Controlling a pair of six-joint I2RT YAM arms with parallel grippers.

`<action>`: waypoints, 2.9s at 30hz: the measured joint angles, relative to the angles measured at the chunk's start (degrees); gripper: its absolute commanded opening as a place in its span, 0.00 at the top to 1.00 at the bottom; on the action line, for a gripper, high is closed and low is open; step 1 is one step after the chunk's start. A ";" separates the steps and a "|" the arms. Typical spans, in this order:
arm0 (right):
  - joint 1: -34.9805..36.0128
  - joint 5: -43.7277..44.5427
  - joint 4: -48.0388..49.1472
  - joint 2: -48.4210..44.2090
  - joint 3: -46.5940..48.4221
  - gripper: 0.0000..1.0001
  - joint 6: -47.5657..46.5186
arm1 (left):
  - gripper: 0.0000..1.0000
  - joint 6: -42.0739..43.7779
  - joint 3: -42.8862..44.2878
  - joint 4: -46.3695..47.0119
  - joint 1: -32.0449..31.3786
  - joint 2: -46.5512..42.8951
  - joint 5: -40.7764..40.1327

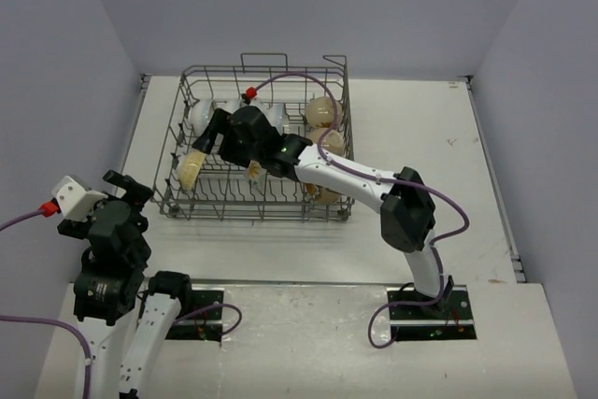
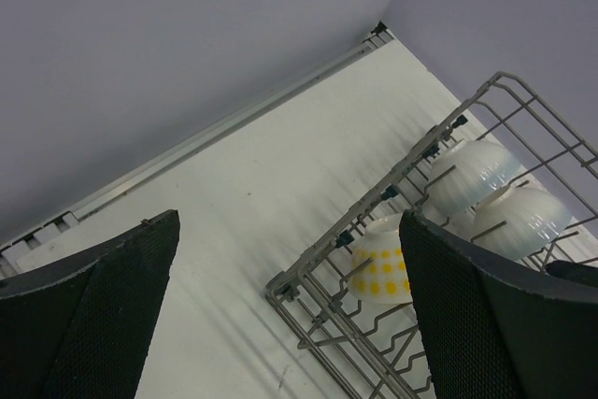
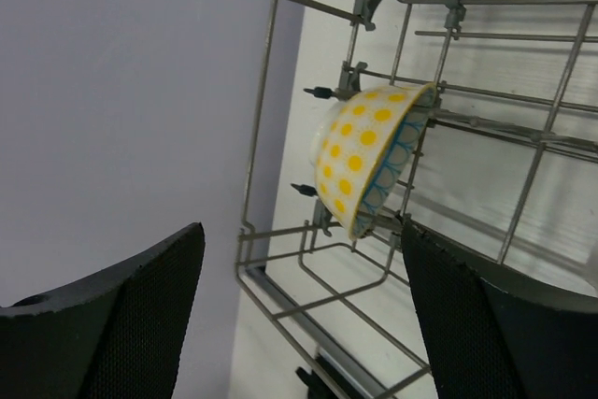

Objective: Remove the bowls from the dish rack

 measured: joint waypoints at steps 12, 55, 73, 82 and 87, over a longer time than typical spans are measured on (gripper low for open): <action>0.24 0.20 3.72 7.21 2.86 0.19 7.89 | 0.00 0.04 0.00 0.31 -0.09 0.00 0.66; -0.81 -13.75 19.91 17.84 5.16 0.47 17.27 | 0.00 0.07 0.00 0.33 -3.21 -1.27 0.74; -1.99 -17.97 37.07 17.86 -3.54 0.98 20.68 | 0.00 0.09 0.00 0.33 -3.26 -1.31 0.74; -2.47 -18.78 40.39 17.86 -4.79 1.00 21.59 | 0.00 0.22 0.00 0.35 -3.26 -1.31 0.74; -2.91 -20.46 42.10 18.03 -5.09 1.00 22.88 | 0.00 0.44 0.00 0.35 -3.26 -1.31 0.74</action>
